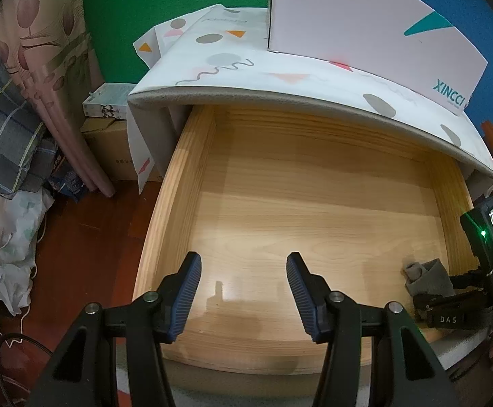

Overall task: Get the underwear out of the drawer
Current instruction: 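Move the left tool back over the drawer while the right tool holds the grey sock, then lift the grey knit sock with the right tool over the white box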

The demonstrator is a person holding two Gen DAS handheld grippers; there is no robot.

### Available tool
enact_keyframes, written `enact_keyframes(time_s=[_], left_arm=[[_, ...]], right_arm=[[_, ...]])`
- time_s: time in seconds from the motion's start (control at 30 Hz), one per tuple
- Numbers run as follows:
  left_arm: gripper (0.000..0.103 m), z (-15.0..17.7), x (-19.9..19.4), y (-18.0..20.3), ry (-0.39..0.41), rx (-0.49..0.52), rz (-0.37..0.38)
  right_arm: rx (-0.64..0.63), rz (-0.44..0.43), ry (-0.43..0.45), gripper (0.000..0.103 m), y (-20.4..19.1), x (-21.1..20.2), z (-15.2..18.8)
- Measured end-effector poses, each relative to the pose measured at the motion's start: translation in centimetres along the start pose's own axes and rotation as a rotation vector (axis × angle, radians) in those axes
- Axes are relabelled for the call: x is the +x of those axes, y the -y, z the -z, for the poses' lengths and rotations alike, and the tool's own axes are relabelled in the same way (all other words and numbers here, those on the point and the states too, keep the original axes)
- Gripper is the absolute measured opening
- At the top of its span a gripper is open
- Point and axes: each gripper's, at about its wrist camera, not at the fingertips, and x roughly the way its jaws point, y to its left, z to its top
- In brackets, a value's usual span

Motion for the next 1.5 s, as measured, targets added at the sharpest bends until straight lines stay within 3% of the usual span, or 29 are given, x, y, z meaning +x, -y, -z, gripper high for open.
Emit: enact_keyframes(time_s=[0.2, 0.47, 0.8, 1.1, 1.13, 1.3, 1.5], left_arm=[[0.054, 0.0, 0.1, 0.0, -0.001, -0.007, -0.002], [0.054, 0.2, 0.1, 0.0, 0.000, -0.019, -0.002], [0.054, 0.2, 0.0, -0.3, -0.003, -0.025, -0.005], [0.054, 0.3, -0.2, -0.5, -0.004, -0.031, -0.005], [0.054, 0.3, -0.2, -0.5, -0.004, -0.031, -0.005], [0.054, 0.2, -0.2, -0.6, -0.005, -0.039, -0.005], [0.054, 0.3, -0.1, -0.6, -0.004, -0.038, -0.008]], right_arm=[[-0.011, 0.033, 0.051, 0.040, -0.8, -0.4, 1.2], [0.010, 0.060, 0.162, 0.039, -1.3, -2.6, 2.8], [0.031, 0.013, 0.287, 0.039, -2.3, -6.2, 4.9], [0.049, -0.048, 0.404, 0.039, -1.1, -11.6, 7.2], [0.053, -0.053, 0.413, 0.039, -0.3, -12.5, 5.8], [0.064, -0.062, 0.490, 0.039, 1.2, -17.3, 6.4], [0.080, -0.059, 0.589, 0.039, 0.8, -22.5, 3.9]])
